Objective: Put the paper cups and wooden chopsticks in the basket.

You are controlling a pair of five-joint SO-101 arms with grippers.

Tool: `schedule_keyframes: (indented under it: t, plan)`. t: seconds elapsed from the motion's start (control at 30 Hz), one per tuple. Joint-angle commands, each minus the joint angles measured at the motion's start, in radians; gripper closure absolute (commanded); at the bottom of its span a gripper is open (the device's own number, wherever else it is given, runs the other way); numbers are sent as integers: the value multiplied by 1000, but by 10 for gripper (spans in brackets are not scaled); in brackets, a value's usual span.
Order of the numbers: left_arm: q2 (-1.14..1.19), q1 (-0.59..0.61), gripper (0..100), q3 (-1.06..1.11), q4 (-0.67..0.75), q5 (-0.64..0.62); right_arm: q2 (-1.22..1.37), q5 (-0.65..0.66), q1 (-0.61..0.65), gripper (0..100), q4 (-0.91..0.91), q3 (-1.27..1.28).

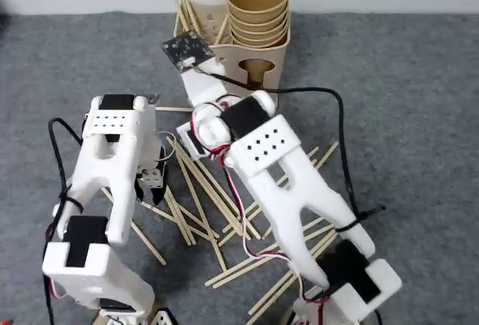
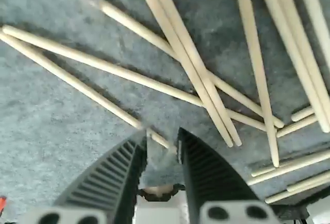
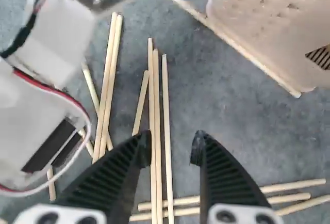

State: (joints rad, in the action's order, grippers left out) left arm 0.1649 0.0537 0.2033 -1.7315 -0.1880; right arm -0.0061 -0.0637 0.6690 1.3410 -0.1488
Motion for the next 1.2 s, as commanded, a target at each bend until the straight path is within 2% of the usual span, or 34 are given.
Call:
schedule_keyframes:
  t: [0.0, 0.1, 0.3, 0.4, 0.5, 0.63, 0.9, 1.17]
  plan:
    - [-40, -17, 907, -12, -18, 55, -96, -3, -31, 851, -35, 58]
    - [-44, -17, 908, -45, 40, 94, -153, -3, -31, 850, -50, 167]
    - [-44, -9, 908, -124, 155, 74, -344, 26, -31, 850, -255, 480]
    - [-44, 14, 908, -108, 163, -9, -458, 129, -31, 850, -335, 663]
    - [-44, 48, 909, -84, 252, -87, -575, 218, -33, 850, -441, 829]
    - [-38, 64, 909, -44, 273, -212, -682, 287, -33, 851, -552, 979]
    - [-35, 54, 909, 36, 273, -430, -704, 310, -31, 851, -565, 1025]
    - [-35, -143, 909, 35, 269, -466, -704, 310, -31, 851, -564, 1025]
